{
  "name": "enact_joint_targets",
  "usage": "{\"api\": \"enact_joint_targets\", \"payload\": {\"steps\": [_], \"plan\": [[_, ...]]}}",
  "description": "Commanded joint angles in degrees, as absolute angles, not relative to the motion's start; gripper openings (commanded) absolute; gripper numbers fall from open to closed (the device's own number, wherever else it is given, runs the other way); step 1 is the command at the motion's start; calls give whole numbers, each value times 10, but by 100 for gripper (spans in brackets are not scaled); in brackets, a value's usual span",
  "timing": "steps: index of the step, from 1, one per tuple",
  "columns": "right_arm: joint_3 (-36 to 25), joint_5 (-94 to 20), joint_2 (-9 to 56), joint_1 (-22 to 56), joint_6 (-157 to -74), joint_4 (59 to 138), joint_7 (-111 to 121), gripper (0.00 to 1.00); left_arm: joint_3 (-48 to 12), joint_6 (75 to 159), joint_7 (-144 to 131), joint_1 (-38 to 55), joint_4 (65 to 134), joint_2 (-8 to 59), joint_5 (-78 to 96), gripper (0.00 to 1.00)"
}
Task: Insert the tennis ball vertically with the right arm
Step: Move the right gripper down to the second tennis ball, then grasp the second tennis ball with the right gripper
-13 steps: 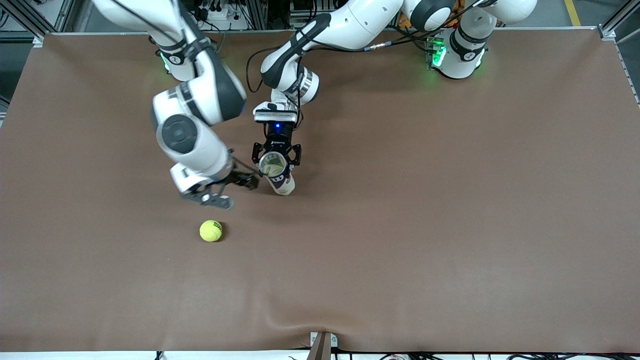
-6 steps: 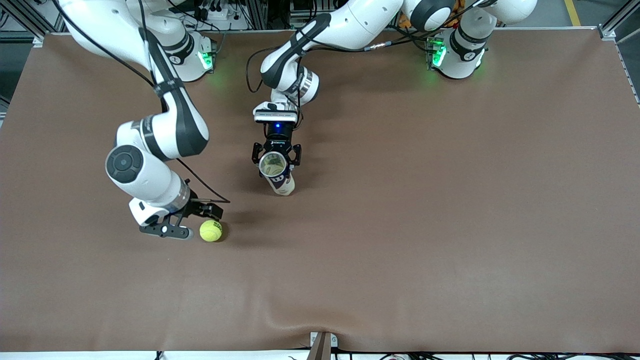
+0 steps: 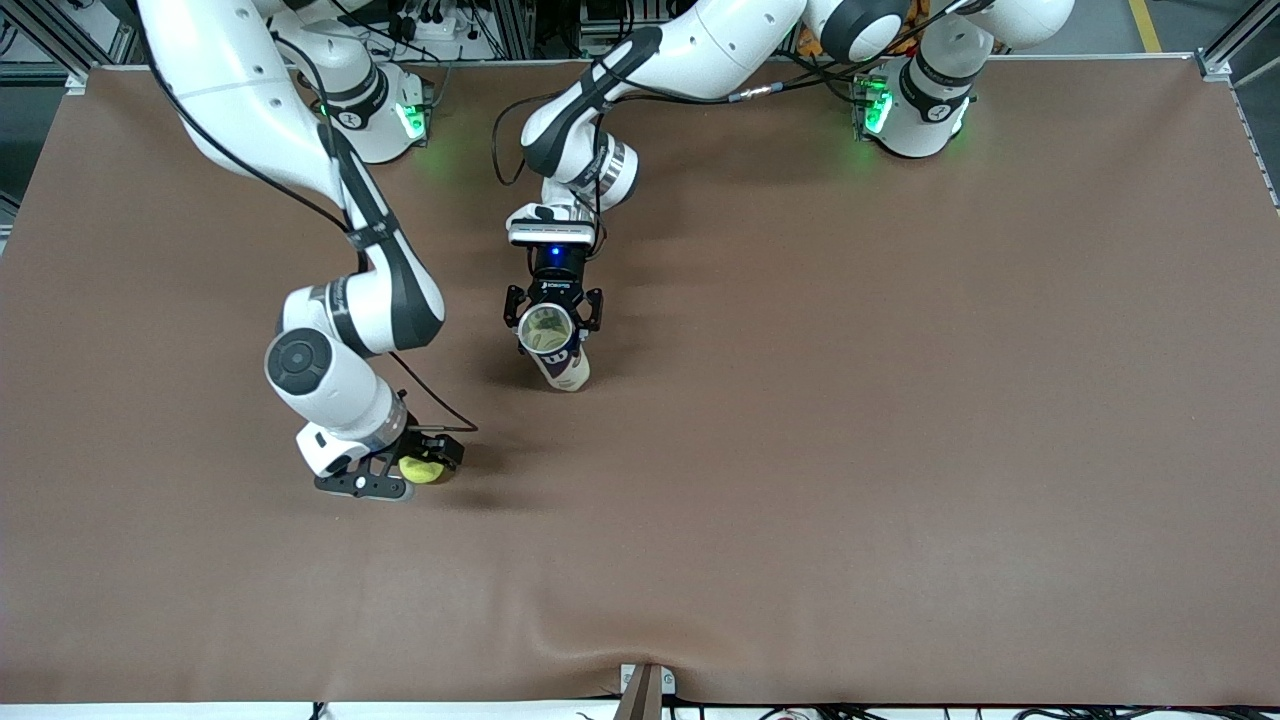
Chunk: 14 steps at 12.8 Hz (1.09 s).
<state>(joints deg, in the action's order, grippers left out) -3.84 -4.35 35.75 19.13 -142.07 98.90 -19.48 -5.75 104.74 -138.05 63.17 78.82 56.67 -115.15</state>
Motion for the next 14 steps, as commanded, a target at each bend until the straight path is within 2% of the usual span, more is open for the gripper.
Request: {"api": "enact_joint_targets", "payload": {"steps": [1,14], "plan": [[-32,-35,371,183,-1431,985,-187,100,-54,1039,-1397,634,783,570,-1163,80],[-33,-12,373,156,-1430,989,-161,100,-54,1039,-1402,634,783,570,-1162,81]]}}
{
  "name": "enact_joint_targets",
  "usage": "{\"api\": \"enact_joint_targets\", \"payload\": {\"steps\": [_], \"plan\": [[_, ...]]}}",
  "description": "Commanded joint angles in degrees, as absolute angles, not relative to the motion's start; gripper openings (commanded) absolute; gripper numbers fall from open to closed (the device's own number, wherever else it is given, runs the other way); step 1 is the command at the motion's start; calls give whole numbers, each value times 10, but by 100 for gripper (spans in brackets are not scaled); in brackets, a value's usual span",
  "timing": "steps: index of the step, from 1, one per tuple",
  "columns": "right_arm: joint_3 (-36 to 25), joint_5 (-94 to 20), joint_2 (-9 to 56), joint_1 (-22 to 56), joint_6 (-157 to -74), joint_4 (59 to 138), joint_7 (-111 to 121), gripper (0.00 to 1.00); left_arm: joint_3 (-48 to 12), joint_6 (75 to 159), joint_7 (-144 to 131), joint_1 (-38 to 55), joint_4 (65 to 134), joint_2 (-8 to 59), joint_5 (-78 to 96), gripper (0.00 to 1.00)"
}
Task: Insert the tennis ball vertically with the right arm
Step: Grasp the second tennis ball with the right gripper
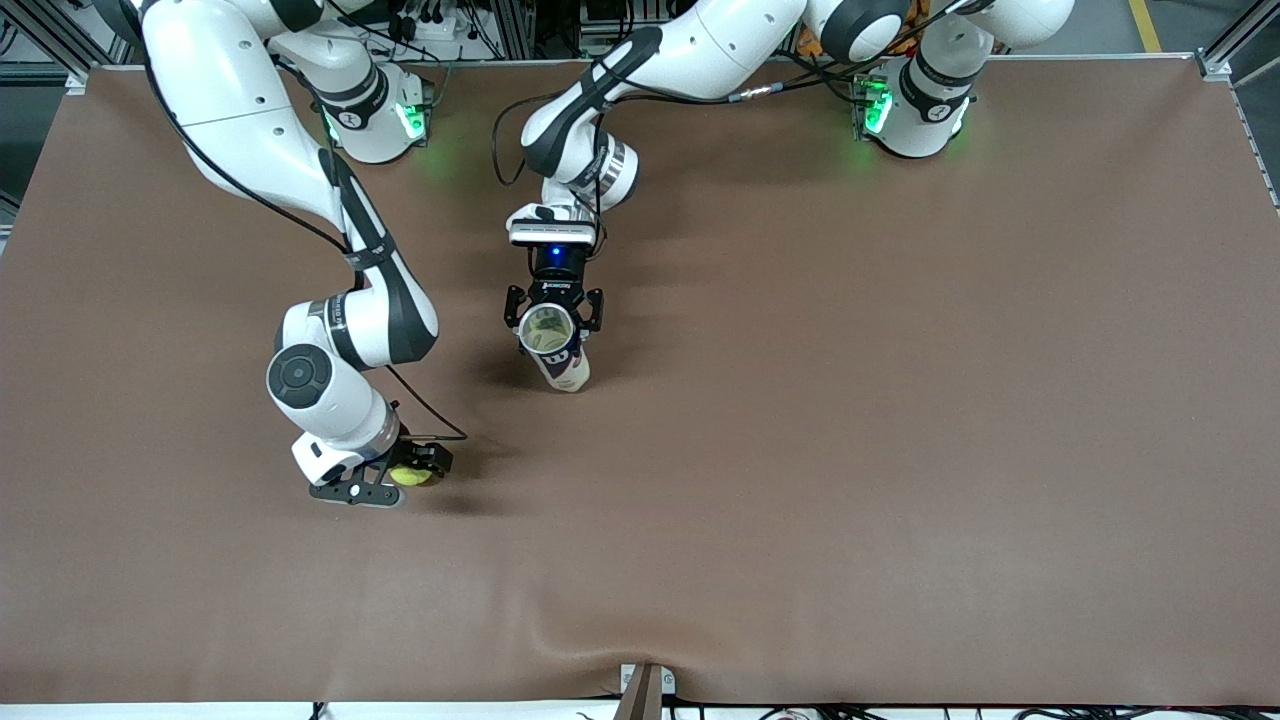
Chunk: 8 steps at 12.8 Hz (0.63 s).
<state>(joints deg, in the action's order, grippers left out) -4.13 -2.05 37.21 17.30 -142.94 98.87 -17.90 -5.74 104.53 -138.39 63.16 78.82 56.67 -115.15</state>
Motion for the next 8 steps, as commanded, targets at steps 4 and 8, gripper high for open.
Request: {"api": "enact_joint_targets", "payload": {"steps": [4,8], "plan": [[-32,-14,374,141,-1433,990,-147,100,-54,1038,-1402,634,782,569,-1162,80],[-30,-33,380,145,-1448,999,-166,100,-54,1039,-1402,635,782,570,-1163,80]]}}
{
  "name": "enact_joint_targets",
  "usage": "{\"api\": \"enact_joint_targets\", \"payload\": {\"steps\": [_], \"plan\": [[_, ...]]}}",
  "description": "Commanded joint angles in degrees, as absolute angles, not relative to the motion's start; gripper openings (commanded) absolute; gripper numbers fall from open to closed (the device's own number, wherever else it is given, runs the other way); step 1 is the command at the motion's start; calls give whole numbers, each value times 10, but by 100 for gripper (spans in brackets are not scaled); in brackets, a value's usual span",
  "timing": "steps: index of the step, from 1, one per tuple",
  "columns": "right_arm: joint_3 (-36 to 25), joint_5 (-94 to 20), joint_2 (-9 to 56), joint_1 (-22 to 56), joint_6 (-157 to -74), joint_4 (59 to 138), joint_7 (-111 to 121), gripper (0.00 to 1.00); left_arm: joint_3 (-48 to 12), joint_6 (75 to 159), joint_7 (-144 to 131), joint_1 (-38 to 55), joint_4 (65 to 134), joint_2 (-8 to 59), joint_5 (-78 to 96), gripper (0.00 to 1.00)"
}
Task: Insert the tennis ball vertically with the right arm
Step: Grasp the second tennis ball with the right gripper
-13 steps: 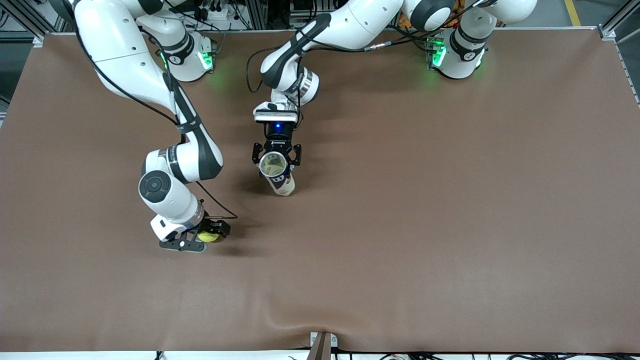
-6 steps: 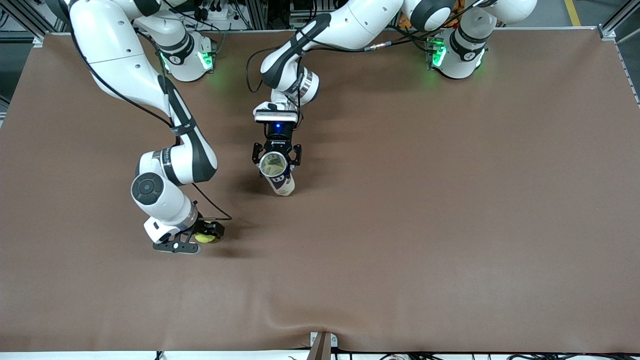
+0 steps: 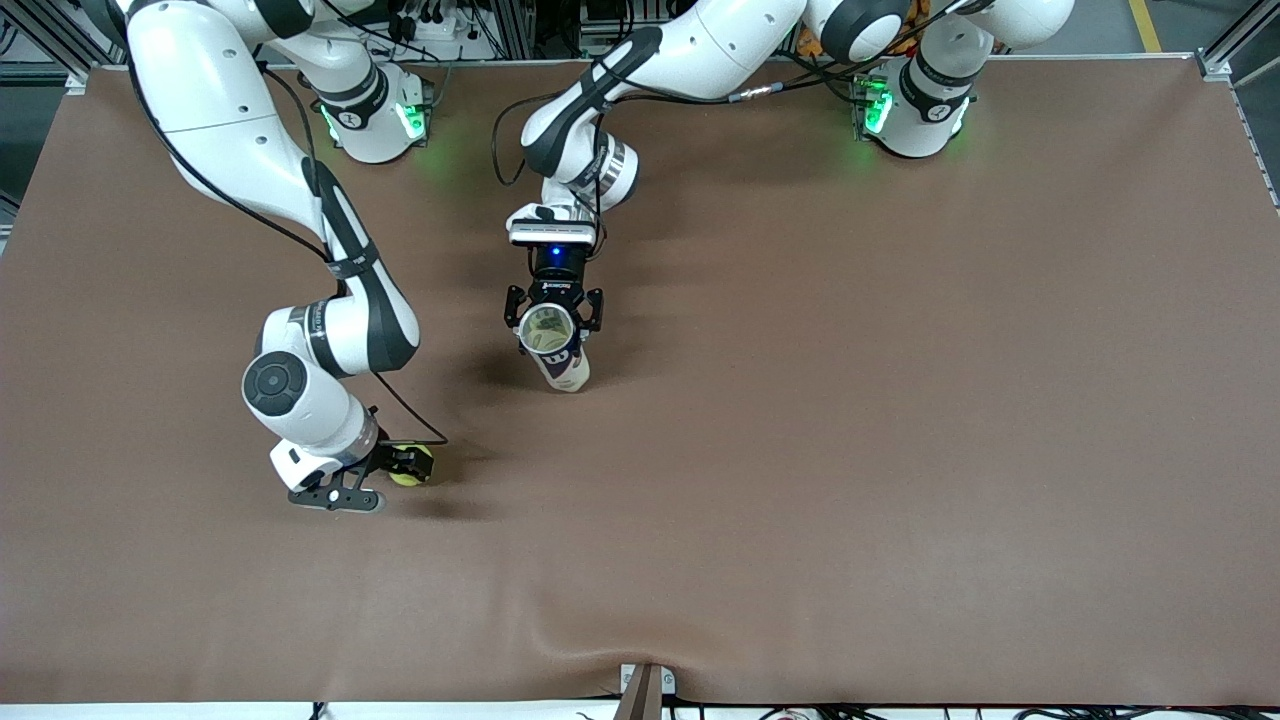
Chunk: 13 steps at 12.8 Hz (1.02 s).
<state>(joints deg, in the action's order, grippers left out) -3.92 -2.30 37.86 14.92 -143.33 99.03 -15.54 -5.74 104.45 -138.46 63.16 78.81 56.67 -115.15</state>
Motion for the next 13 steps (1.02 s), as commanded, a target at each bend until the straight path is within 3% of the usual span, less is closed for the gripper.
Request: {"api": "enact_joint_targets", "payload": {"steps": [1,5,7,8,10,13], "plan": [[-30,-46,380,148,-1450,1003,-166,100,-54,1039,-1402,635,782,570,-1162,80],[-29,-53,381,150,-1453,1012,-166,100,-57,1039,-1402,635,780,570,-1162,80],[-29,-53,381,151,-1450,1013,-164,54,-57,1039,-1402,635,780,570,-1162,80],[-29,-53,380,150,-1448,1012,-162,37,-58,1039,-1402,635,780,570,-1162,80],[-29,-52,374,147,-1444,1006,-156,23,-58,1039,-1402,635,780,570,-1162,80],[-26,-53,337,154,-1368,979,-167,14,-58,1039,-1401,635,780,572,-1162,80]]}}
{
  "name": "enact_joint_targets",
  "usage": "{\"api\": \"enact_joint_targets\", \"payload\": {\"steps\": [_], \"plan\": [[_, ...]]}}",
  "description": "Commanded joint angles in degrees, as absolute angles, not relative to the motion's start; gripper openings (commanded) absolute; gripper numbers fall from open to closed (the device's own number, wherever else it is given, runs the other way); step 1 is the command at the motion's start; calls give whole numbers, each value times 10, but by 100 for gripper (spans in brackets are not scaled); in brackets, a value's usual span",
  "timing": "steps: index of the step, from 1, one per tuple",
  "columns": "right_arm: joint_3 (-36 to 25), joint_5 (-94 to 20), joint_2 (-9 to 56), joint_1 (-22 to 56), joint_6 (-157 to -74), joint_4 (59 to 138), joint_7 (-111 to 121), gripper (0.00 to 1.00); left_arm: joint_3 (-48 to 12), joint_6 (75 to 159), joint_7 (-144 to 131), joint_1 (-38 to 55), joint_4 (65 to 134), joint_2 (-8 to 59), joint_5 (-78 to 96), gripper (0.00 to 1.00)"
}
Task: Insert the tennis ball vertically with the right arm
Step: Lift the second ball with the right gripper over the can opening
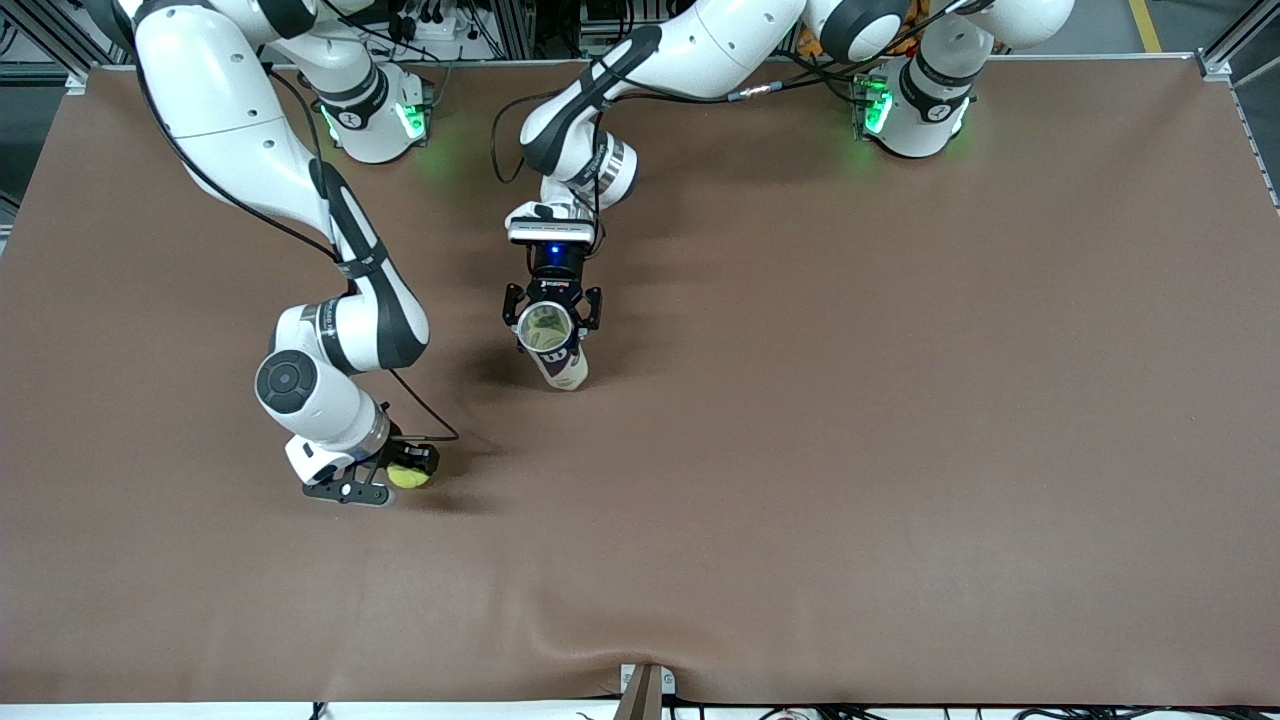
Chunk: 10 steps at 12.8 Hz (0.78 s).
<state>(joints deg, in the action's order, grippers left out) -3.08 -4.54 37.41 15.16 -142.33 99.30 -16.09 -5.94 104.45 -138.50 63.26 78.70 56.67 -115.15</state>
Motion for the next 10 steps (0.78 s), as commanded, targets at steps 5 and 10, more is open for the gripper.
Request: {"api": "enact_joint_targets", "payload": {"steps": [5,10], "plan": [[-25,-57,267,202,-1217,923,-261,13,-58,1039,-1401,635,781,573,-1162,81],[-4,-108,231,247,-1107,878,-378,13,-58,1039,-1401,635,781,573,-1162,81]]}}
